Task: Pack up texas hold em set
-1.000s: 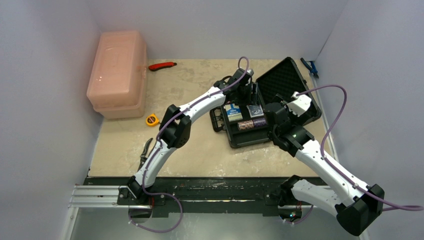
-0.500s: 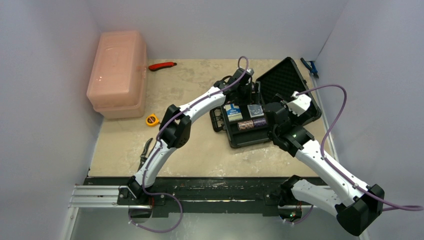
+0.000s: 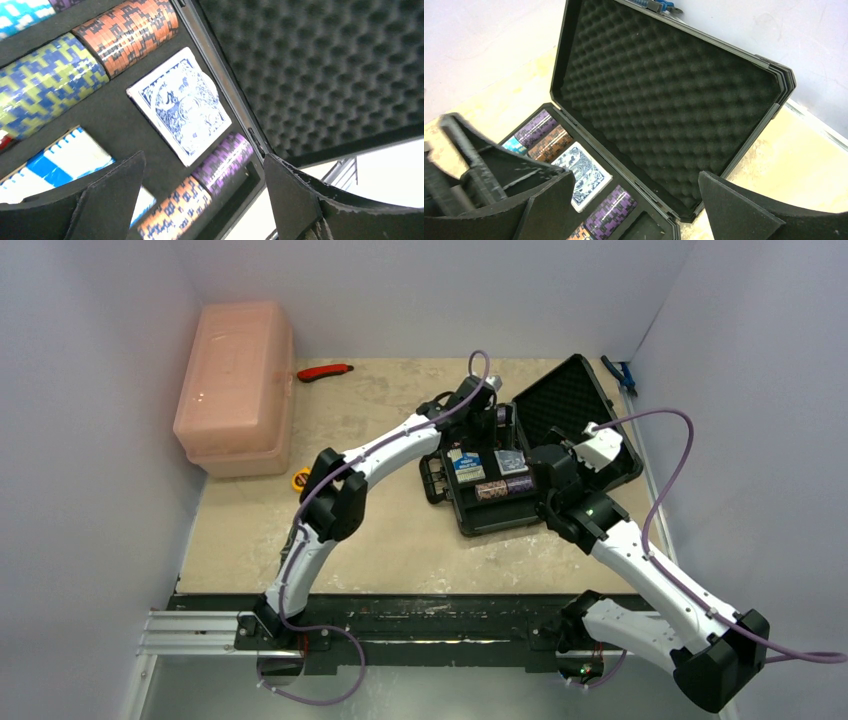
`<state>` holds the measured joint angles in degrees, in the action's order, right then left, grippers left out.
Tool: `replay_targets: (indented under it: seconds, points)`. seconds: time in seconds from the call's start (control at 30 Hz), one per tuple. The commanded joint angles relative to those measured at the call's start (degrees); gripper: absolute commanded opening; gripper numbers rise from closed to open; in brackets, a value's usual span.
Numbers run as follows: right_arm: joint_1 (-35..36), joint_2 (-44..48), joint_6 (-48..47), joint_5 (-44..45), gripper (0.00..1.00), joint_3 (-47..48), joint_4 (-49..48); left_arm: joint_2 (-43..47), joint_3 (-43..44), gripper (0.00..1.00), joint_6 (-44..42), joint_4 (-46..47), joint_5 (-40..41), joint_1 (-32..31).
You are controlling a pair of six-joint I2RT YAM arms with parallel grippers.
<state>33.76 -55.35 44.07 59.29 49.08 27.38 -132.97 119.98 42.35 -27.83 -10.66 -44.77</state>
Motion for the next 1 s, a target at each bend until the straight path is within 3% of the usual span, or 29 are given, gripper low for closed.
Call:
replay_targets:
  seconds: [0.0,0.3,0.67,0.97]
  points:
    - [0.1,1.6,-0.4,2.1,0.99,-0.7,-1.9,11.5,-3.7,0.89,-3.3,2.3,2.1,-0.1]
    - [0.1,1.9,-5.5,-1.7,0.99,-1.0,-4.8,31.9,-21.5,0.95,-12.4,-0.5,13.7,0.9]
    - [0.1,3.9,-14.2,-14.3,0.99,-2.0,-12.9,54.2,-43.9,1.00,-19.8,-2.6,31.5,2.8]
    - [0.2,7.2,-19.5,-27.8,0.99,-4.5,-20.2,70.2,-55.3,1.00,-24.5,-5.6,36.1,11.2]
